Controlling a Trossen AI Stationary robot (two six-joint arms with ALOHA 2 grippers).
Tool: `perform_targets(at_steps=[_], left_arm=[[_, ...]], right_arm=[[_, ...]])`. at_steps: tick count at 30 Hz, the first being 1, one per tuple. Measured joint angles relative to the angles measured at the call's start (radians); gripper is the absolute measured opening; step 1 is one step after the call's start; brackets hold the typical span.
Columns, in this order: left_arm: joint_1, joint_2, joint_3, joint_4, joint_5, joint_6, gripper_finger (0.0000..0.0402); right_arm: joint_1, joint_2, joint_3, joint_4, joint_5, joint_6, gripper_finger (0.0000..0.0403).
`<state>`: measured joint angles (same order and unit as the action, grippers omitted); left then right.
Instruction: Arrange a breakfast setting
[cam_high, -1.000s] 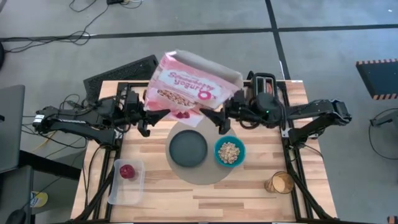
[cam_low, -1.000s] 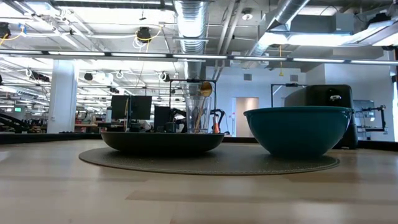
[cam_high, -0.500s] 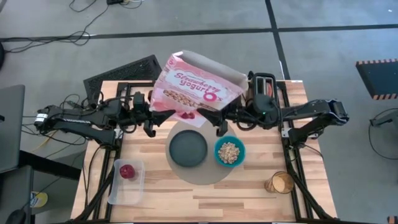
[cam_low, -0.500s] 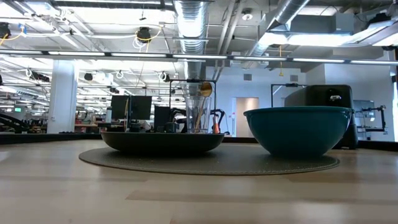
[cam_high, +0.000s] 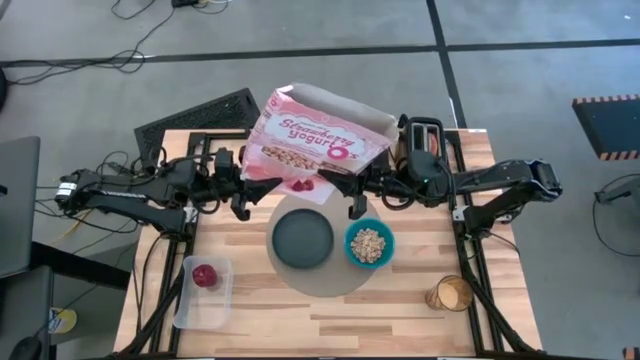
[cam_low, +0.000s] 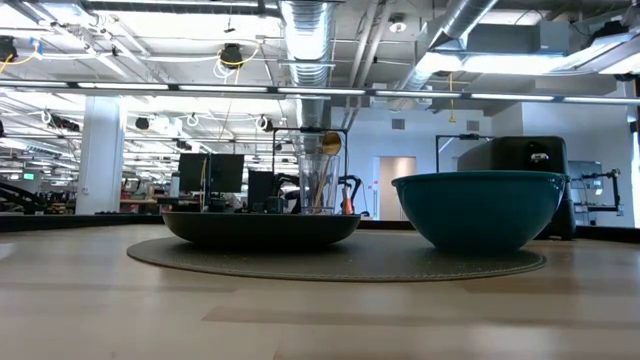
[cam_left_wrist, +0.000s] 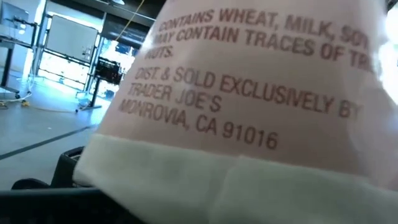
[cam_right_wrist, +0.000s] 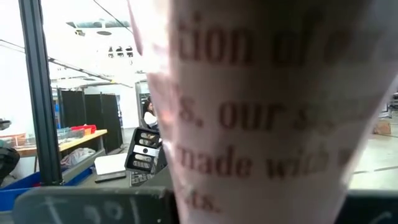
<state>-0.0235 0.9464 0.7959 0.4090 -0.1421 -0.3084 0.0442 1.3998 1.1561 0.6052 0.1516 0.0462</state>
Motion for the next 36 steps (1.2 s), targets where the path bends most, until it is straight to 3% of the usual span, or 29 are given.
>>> perform_targets(at_steps=[5, 13, 19, 25, 30, 36], left_arm=[[0.0, -0.023, 0.003, -0.056, 0.011, -0.003, 0.0213], [0.0, -0.09, 0.138, -0.42, 0.007, 0.042, 0.0308], [0.0, -0.087, 0.266, -0.64, -0.006, 0.044, 0.0317], [-0.001, -0.089, 0.361, -0.796, -0.084, 0.057, 0.0314], [0.0, -0.088, 0.398, -0.893, -0.093, 0.061, 0.0248], [-0.001, -0.076, 0.399, -0.887, -0.016, 0.117, 0.0058]], right_arm=[[0.0, -0.006, 0.0, -0.017, 0.0, -0.002, 0.0116], [0.0, -0.095, 0.003, -0.269, -0.001, -0.005, 0.0113], [-0.001, -0.136, -0.002, -0.447, 0.006, -0.005, 0.0114], [0.017, -0.163, -0.001, -0.561, 0.007, -0.005, 0.0113], [0.028, -0.18, 0.0, -0.566, 0.006, -0.005, 0.0113], [0.028, -0.18, 0.0, -0.57, 0.003, -0.001, 0.0113]])
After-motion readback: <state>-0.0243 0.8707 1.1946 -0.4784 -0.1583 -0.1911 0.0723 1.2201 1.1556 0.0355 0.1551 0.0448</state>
